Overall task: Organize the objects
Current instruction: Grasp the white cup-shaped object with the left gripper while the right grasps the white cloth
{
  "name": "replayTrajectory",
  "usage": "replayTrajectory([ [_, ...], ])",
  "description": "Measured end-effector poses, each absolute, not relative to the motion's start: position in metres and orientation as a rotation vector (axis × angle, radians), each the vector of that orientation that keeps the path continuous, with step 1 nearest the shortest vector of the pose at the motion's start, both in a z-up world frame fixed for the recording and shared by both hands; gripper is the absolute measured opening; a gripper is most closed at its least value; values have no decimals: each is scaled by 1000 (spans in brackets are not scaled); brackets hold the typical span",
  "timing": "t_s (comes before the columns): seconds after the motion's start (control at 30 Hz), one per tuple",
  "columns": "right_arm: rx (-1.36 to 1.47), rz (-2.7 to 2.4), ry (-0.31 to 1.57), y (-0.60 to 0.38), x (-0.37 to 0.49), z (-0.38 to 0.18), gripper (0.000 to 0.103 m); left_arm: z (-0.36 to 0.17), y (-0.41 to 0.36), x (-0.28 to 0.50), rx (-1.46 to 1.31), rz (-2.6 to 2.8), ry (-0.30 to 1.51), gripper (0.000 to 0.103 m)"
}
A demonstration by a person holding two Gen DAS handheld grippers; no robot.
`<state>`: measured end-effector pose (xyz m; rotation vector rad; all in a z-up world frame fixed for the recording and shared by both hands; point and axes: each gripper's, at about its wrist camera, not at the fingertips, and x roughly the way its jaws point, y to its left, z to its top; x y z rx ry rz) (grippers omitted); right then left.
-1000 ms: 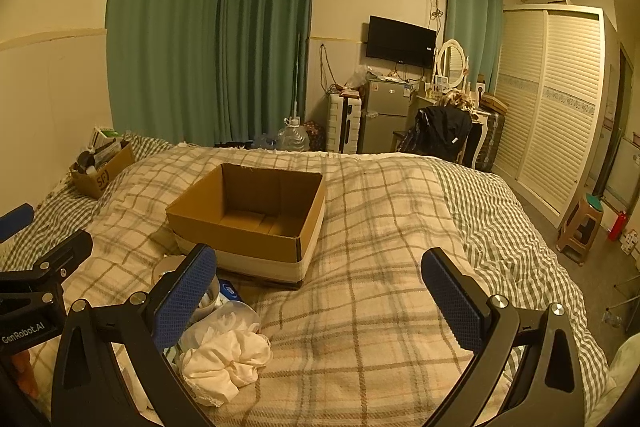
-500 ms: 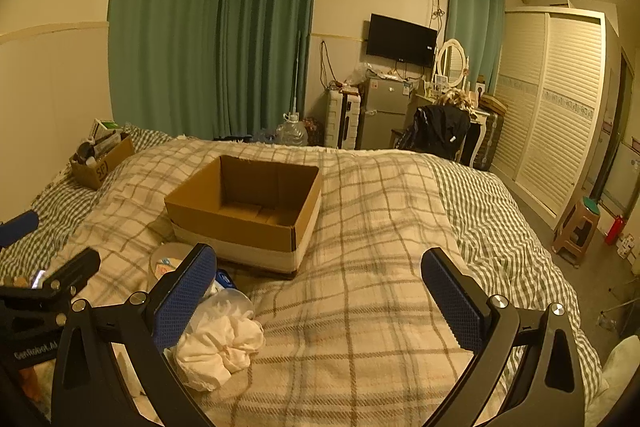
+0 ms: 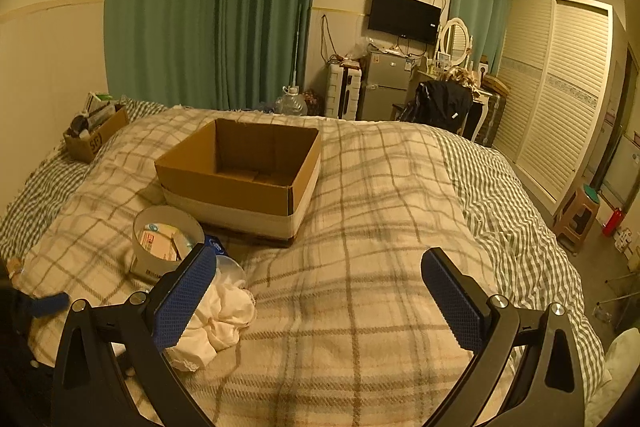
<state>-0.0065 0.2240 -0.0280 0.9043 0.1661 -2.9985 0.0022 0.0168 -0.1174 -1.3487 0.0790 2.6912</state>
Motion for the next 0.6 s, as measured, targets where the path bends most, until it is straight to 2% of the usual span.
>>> replayTrajectory([
  [0.03, 908, -2996, 167, 223, -7, -29, 103, -122, 17, 0, -1356, 2670, 54, 96],
  [0.1, 918, -2987, 169, 221, -8, -31, 103, -125, 17, -2, -1343, 2625, 15, 78],
  [0.13, 921, -2983, 172, 219, -8, -32, 103, -126, 19, -3, -1336, 2576, -9, 57],
  [0.3, 950, -2957, 214, 209, -11, -40, 103, -123, 27, 3, -1331, 2548, 26, 52],
  [0.6, 1020, -2869, 272, 185, -16, -57, 103, -70, 7, 14, -1116, 2847, 110, 50],
])
